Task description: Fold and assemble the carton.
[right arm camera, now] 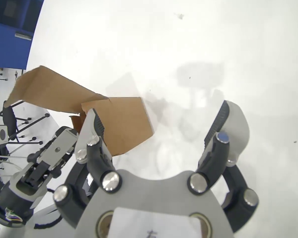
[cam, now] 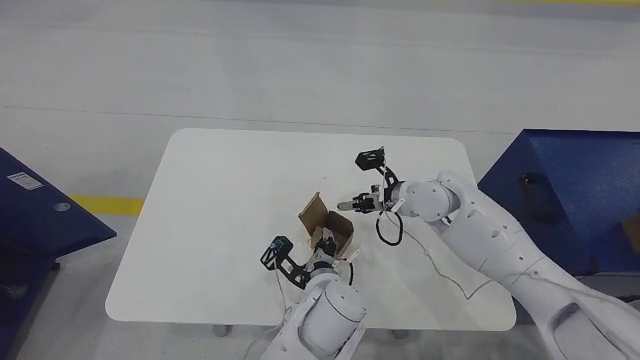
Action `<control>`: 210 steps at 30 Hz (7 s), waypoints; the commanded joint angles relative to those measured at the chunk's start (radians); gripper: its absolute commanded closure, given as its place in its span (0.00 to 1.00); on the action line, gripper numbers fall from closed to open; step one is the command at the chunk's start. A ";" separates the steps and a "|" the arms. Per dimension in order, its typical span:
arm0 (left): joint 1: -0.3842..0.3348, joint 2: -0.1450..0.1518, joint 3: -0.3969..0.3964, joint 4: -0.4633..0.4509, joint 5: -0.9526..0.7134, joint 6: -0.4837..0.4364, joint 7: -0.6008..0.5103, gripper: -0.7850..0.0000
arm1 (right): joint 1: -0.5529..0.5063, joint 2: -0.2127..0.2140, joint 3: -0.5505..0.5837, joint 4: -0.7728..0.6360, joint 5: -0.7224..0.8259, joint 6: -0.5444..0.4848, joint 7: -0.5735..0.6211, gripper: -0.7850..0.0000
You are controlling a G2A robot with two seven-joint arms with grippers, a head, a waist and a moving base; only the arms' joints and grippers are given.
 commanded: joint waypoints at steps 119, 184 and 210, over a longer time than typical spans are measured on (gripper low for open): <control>0.074 0.028 -0.025 -0.088 0.024 0.000 0.145 0.00 | -0.074 -0.129 0.226 0.059 -0.282 -0.161 0.075 0.00; 0.095 0.034 -0.060 -0.056 0.502 -0.088 -0.269 0.00 | -0.311 0.018 0.521 -0.124 -0.318 -0.283 0.285 0.00; 0.102 0.048 0.025 -0.063 0.515 -0.123 -0.263 0.00 | -0.205 -0.079 0.326 0.071 -0.311 -0.177 0.255 0.00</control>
